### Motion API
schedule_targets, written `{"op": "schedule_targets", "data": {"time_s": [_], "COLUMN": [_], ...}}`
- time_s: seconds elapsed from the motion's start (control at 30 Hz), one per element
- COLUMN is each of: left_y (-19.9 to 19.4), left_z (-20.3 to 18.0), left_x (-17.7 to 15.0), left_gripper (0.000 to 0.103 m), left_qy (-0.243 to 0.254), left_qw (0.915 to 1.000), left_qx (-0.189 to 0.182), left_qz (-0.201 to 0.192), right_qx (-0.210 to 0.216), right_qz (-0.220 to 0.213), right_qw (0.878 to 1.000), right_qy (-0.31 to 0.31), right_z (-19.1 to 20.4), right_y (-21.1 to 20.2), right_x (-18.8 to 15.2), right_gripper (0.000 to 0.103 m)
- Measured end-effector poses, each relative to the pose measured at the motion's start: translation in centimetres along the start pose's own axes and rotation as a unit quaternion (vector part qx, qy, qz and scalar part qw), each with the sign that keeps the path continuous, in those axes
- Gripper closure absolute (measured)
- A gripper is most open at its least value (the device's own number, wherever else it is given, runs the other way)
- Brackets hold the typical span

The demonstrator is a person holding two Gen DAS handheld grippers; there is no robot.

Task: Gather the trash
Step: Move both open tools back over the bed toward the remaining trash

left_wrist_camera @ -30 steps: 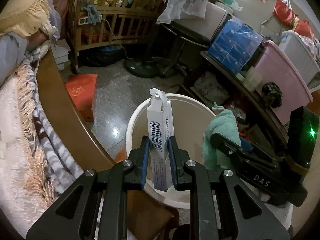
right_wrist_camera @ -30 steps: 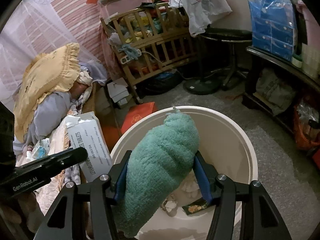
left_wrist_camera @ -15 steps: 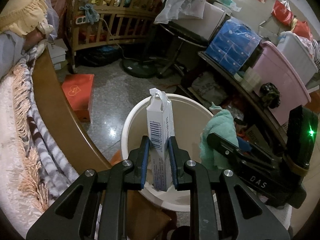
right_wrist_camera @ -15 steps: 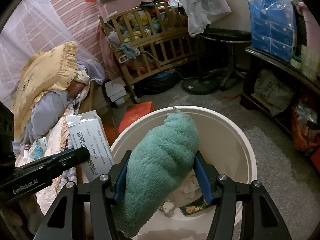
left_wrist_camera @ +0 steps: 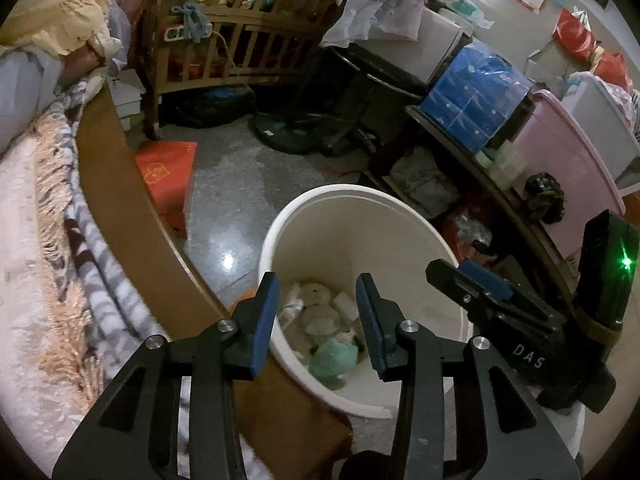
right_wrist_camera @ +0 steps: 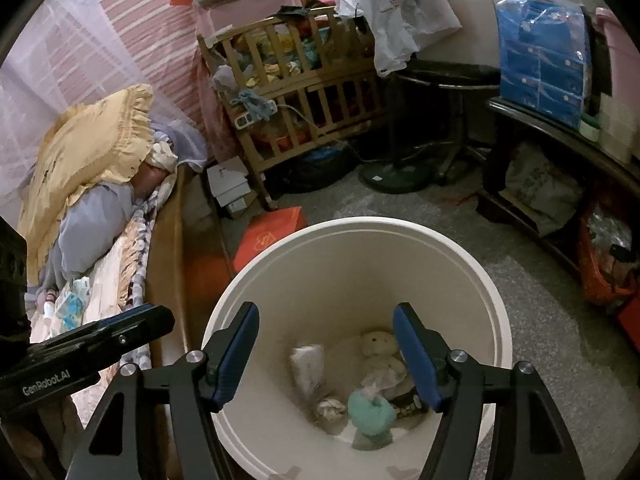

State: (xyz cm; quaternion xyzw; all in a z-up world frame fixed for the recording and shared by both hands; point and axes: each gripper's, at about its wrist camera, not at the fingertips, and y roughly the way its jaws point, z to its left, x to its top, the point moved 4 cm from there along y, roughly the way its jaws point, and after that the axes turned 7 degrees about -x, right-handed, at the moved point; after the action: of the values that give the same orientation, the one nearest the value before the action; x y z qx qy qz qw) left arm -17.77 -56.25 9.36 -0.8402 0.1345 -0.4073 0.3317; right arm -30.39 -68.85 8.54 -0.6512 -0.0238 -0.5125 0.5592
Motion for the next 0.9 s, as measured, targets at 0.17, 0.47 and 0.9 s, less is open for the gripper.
{"op": "schedule_targets", "data": {"time_s": [0.17,0.47,0.9], "left_y": [-1.6,-8.0,-21.6], "left_z": [0.9,4.1,13.9], "left_x": [-0.3,-2.1,-7.2], "left_gripper": [0.065,0.065,0.065], "left_qy": [-0.003,0.000,-0.058], "left_qw": [0.9995,0.9936,0.9729], "left_qx": [0.031,0.109,0.212], "left_qz": [-0.006,-0.029,-0.071], "right_qx": [0.003,0.025,0.134], "right_qz": [0.003,-0.010,0.014], "right_qw": [1.000,0.998,0.984], "right_qy": [-0.012,-0.058,-0.119], "right_z": [1.0,4.2,15.6], "right_y": [0.3,-0.2,-1.8], "right_x": [-0.2,-1.1,-4.6], "right_gripper": [0.035,0.030,0.028]}}
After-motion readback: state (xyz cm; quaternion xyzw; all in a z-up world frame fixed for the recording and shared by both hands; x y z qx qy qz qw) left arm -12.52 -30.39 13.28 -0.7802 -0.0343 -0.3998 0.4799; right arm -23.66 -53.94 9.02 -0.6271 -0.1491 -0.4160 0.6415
